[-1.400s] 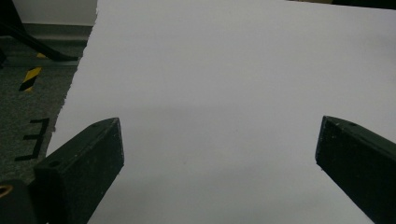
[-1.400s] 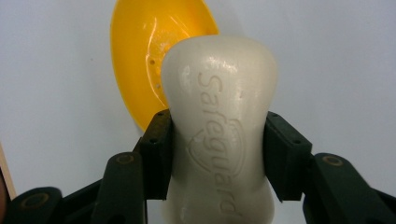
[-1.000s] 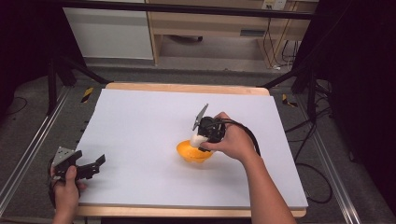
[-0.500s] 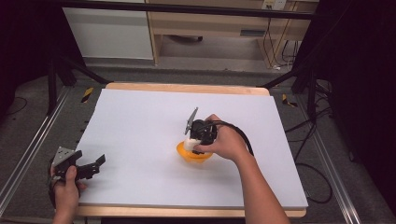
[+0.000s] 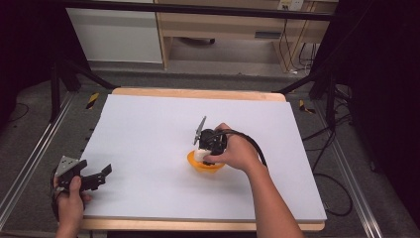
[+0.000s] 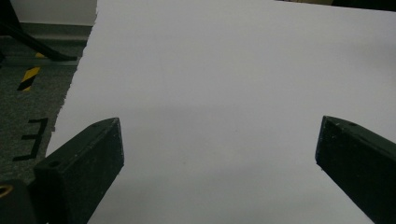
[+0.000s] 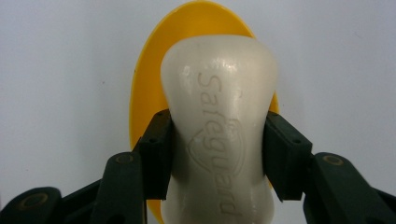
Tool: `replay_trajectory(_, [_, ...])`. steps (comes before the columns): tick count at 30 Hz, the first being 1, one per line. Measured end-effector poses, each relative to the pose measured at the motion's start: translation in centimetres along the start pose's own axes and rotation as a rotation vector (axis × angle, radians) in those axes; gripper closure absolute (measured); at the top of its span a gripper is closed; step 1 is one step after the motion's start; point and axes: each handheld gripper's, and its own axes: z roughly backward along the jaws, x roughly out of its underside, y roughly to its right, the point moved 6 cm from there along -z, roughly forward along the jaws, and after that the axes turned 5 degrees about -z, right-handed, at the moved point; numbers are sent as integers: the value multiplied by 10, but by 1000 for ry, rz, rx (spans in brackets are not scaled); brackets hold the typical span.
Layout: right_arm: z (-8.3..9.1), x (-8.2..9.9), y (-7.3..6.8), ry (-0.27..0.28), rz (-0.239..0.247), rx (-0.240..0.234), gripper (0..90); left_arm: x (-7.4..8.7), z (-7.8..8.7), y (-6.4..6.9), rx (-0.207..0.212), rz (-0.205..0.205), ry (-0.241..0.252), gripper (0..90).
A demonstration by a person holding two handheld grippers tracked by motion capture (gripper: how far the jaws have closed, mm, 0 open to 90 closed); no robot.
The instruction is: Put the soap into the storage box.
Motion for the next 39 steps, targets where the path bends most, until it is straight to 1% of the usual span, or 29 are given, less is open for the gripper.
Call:
replay_trajectory(1, [0,0,0,1,-2,4,495,0,0,0,0,0,0,6])
replay_trajectory(2, [1,-1,0,1,-23,7,492,0,0,0,0,1,0,6])
replay_trajectory(3, [2,-1,-1,4,-31,4,488,0,0,0,0,2,0,6])
replay_trajectory(4, [2,-1,-1,4,-31,4,488,0,0,0,0,2,0,6])
replay_trajectory(6, [6,-2,-1,27,-36,-5,438,0,0,0,-1,1,0,6])
replay_trajectory(7, [7,-2,-1,42,-33,-9,431,0,0,0,-1,0,-1,6])
replay_trajectory(8, [9,-2,-1,52,-45,-10,424,0,0,0,0,0,0,6])
replay_trajectory(13, [20,4,2,94,-66,4,385,0,0,0,-2,-4,-1,6])
replay_trajectory(14, [20,4,2,94,-66,4,385,0,0,0,-2,-4,-1,6])
replay_trajectory(15, [25,9,5,125,-88,13,362,0,0,0,-1,1,2,6])
replay_trajectory(16, [26,12,6,130,-108,19,349,0,0,0,-2,0,1,6])
replay_trajectory(17, [26,12,6,130,-108,19,349,0,0,0,-2,0,1,6])
replay_trajectory(18, [30,19,10,153,-137,46,309,0,0,0,-2,-1,0,6])
replay_trajectory(20, [32,26,13,173,-170,56,265,0,0,0,-3,-1,0,6])
replay_trajectory(21, [33,28,15,179,-174,61,246,0,0,0,-3,-1,0,6])
replay_trajectory(22, [34,32,16,183,-191,63,226,0,0,0,-3,-1,0,6])
replay_trajectory(23, [34,32,16,183,-191,63,226,0,0,0,-3,-1,0,6])
replay_trajectory(24, [36,40,18,203,-226,65,205,0,0,0,-2,-1,1,6])
replay_trajectory(25, [36,43,19,212,-234,57,205,0,0,0,-2,-1,1,6])
replay_trajectory(26, [37,46,19,229,-253,54,203,0,0,0,-2,-1,0,6])
replay_trajectory(27, [38,49,21,243,-262,54,219,0,0,0,-2,-1,0,6])
replay_trajectory(28, [40,53,22,262,-276,49,227,0,0,0,-3,-5,-3,6])
replay_trajectory(30, [42,60,24,308,-309,37,216,0,0,0,-3,-2,0,6])
replay_trajectory(31, [43,63,26,324,-325,39,207,0,0,0,-4,-4,-2,6])
replay_trajectory(32, [43,63,26,324,-325,39,207,0,0,0,-4,-4,-2,6])
replay_trajectory(33, [44,72,28,357,-348,26,182,0,0,0,-4,-5,-3,6])
replay_trajectory(36, [45,83,29,374,-368,27,170,0,0,0,-5,-4,-4,6])
replay_trajectory(37, [45,86,29,382,-383,27,163,0,0,0,-6,-5,-4,6])
replay_trajectory(39, [45,94,31,381,-396,43,148,0,0,0,-5,-6,-5,6])
